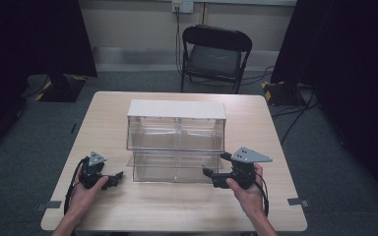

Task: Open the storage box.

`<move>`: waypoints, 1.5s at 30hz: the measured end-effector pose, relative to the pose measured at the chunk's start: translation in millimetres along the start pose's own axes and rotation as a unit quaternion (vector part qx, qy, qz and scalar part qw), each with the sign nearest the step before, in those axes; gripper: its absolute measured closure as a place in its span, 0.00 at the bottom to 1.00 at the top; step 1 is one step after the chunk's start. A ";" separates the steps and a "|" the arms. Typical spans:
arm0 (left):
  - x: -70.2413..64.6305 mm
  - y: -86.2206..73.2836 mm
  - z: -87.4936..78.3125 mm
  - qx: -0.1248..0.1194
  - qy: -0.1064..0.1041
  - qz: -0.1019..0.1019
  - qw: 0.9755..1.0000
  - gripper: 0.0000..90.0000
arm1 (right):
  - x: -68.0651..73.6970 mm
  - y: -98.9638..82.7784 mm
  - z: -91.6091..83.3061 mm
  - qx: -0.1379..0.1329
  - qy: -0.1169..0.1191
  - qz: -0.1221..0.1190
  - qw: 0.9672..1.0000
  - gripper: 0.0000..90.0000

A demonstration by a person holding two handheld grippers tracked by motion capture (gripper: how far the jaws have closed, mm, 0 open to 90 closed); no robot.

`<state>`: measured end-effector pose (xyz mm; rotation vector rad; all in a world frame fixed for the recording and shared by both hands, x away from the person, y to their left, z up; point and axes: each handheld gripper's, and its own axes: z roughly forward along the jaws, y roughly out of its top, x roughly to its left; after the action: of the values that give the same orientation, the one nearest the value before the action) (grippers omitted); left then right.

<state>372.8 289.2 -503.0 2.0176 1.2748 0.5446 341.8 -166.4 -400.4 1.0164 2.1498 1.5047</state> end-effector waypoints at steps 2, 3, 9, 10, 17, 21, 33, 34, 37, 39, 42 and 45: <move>0.0 0.0 0.0 0.000 0.000 0.000 1.000 0.07 | -0.1 0.5 0.0 -0.001 0.000 0.000 1.000 0.15; 0.0 0.0 0.0 0.000 0.000 0.000 1.000 0.07 | -0.1 0.5 0.0 -0.001 0.000 0.000 1.000 0.15; 0.1 0.0 0.0 0.000 0.000 0.000 1.000 0.07 | -1.4 3.9 0.5 -0.006 -0.001 0.000 1.000 0.15; 0.0 0.0 0.0 0.000 0.000 0.000 1.000 0.07 | -1.5 4.6 0.5 -0.005 -0.001 0.001 1.000 0.15; 0.0 0.0 0.0 0.000 0.000 0.000 1.000 0.07 | -2.6 6.9 1.2 -0.007 -0.001 0.002 1.000 0.15; 0.0 0.0 0.0 0.000 0.000 0.000 1.000 0.07 | -4.1 10.5 1.2 -0.012 -0.001 0.004 1.000 0.15; 0.1 0.0 0.0 0.000 0.000 0.000 1.000 0.07 | -6.9 16.3 2.1 -0.023 0.001 0.011 1.000 0.15; 0.0 0.0 0.0 0.000 0.000 0.000 1.000 0.07 | -7.3 16.6 2.3 -0.023 0.002 0.012 1.000 0.15; 0.1 0.1 0.0 0.000 0.000 0.000 1.000 0.07 | -7.3 17.0 2.3 -0.023 0.001 0.012 1.000 0.15; 0.0 0.0 0.0 0.000 0.000 0.000 1.000 0.07 | -7.3 17.5 2.4 -0.024 0.000 0.012 1.000 0.15; 0.1 0.0 0.0 0.000 0.000 0.000 1.000 0.07 | -7.6 17.3 2.6 -0.025 0.001 0.015 1.000 0.15; 0.1 0.0 0.0 0.000 0.000 0.000 1.000 0.07 | -7.7 17.0 2.7 -0.025 0.002 0.017 1.000 0.15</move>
<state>372.9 289.3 -503.0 2.0182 1.2745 0.5443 355.0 -166.8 -387.0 1.0385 2.0954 1.5694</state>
